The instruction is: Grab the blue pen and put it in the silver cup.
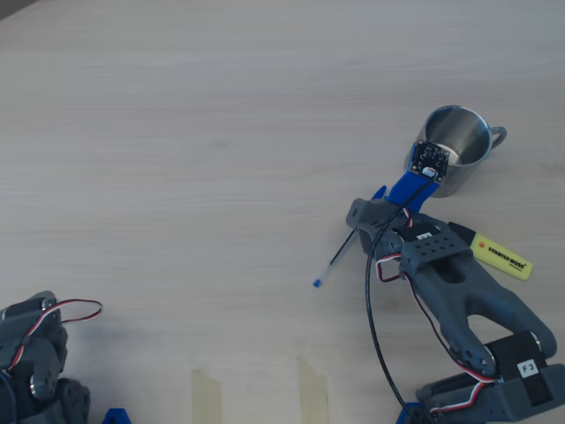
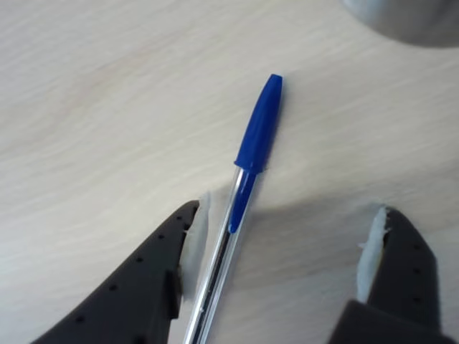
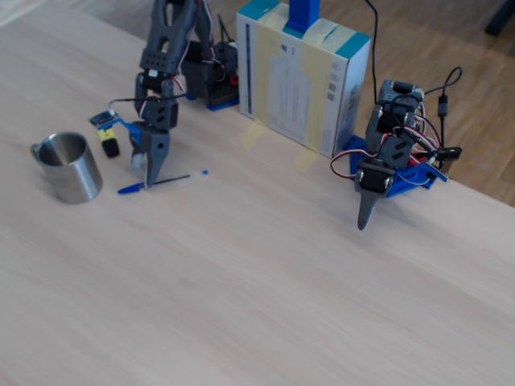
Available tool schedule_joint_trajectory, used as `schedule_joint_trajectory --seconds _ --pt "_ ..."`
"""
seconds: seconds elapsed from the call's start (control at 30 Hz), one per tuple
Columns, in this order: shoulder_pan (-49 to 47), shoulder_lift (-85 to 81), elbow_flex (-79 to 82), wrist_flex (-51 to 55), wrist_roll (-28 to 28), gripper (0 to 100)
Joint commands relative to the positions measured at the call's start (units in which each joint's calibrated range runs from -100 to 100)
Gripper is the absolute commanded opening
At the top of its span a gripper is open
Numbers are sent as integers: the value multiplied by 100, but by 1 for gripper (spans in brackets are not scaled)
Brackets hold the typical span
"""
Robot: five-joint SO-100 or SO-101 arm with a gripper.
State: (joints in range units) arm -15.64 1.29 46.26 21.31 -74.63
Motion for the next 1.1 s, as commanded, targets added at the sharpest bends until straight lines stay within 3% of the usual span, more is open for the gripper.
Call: schedule_joint_trajectory --seconds 0.0,0.53,1.07 --pt "-25 -5 -177 -102 10 33" --pt "45 868 -104 -771 -16 33" --pt "45 145 1011 -797 -26 33"
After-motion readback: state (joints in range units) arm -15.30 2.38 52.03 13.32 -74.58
